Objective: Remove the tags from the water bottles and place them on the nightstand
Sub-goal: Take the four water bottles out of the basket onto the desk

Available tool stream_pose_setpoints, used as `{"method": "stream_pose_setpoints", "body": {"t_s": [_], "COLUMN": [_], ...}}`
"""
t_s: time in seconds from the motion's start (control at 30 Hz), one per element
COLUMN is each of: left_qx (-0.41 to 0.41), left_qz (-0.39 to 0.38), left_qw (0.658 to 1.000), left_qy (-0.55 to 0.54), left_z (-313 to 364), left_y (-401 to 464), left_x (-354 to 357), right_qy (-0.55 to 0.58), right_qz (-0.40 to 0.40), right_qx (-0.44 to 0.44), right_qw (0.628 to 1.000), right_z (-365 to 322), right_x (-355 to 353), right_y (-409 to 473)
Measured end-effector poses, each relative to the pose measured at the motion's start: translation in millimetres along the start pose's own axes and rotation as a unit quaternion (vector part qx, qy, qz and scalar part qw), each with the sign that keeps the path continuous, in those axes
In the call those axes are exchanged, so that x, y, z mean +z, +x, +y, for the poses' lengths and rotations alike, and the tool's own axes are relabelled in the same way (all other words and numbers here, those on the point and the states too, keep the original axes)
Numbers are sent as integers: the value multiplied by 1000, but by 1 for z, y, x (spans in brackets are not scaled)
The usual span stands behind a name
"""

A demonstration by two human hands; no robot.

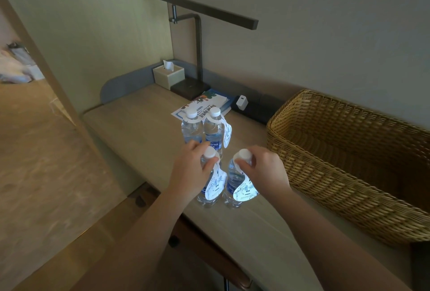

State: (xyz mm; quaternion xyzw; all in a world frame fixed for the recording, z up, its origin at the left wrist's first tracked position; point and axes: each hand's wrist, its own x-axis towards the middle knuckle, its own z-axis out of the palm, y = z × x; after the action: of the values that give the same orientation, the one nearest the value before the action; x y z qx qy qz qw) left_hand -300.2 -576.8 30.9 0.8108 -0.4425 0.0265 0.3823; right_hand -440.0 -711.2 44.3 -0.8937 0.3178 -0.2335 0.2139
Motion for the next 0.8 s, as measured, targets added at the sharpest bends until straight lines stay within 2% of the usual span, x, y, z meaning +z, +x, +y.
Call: {"method": "stream_pose_setpoints", "body": {"t_s": [0.13,0.27,0.4,0.47,0.63,0.8], "left_qx": [31,112,138,122,5,-52], "left_qz": [11,33,-29,-71,-161,-205], "left_qw": [999,993,987,985,975,957], "left_qy": [-12,-31,-77,-101,-156,-199], "left_z": [10,37,57,62,64,61], "left_y": [1,1,3,3,3,1], "left_x": [-9,-12,2,14,44,62], "right_qy": [27,22,13,8,25,62], "right_qz": [13,15,17,23,47,51], "right_qx": [21,44,61,68,100,87], "right_qw": [999,999,998,997,994,993], "right_z": [4,9,15,19,30,43], "right_x": [-5,-13,-21,-24,-32,-36], "right_y": [-3,-3,-4,-4,-9,-17]}}
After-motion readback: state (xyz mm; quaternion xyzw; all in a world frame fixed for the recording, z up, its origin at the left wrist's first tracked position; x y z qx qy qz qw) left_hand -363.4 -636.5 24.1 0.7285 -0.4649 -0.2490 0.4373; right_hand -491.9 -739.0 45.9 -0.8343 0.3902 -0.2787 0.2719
